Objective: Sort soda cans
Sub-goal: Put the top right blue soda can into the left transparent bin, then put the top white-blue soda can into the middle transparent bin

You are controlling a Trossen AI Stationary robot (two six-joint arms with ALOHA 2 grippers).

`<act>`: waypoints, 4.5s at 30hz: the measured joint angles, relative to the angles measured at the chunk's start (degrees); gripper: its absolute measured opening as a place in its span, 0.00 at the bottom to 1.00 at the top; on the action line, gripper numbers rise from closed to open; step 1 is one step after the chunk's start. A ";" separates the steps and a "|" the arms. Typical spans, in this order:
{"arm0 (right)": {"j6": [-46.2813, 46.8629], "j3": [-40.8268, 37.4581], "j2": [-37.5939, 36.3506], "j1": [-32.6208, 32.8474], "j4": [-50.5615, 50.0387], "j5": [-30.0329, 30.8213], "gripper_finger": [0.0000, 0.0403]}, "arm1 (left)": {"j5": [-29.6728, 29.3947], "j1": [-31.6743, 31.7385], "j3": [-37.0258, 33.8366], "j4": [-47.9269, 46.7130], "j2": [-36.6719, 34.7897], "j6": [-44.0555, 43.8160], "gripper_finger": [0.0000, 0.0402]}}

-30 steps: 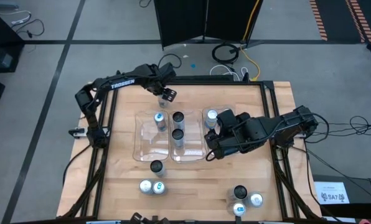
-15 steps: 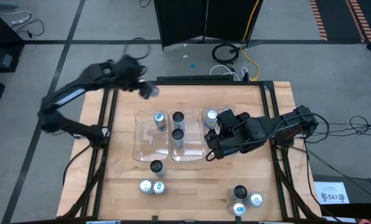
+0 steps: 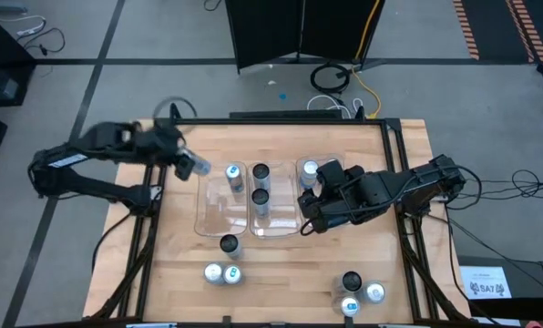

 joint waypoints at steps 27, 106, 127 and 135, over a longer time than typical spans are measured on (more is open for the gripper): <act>3.43 0.00 0.00 0.00 11.33 -0.02 0.85 | -0.07 -1.49 -20.20 19.68 14.59 6.77 0.62; -6.20 -17.37 -6.19 6.01 1.49 -9.74 0.85 | -6.47 -36.70 -2.49 18.21 16.81 -46.70 0.94; -0.21 -32.11 -22.40 8.46 11.43 -7.89 0.85 | 4.42 -37.03 7.25 13.59 33.66 -48.67 0.94; -0.24 -32.11 -22.36 10.50 11.53 -7.85 0.85 | 7.19 -37.03 7.23 13.35 37.17 -50.12 0.94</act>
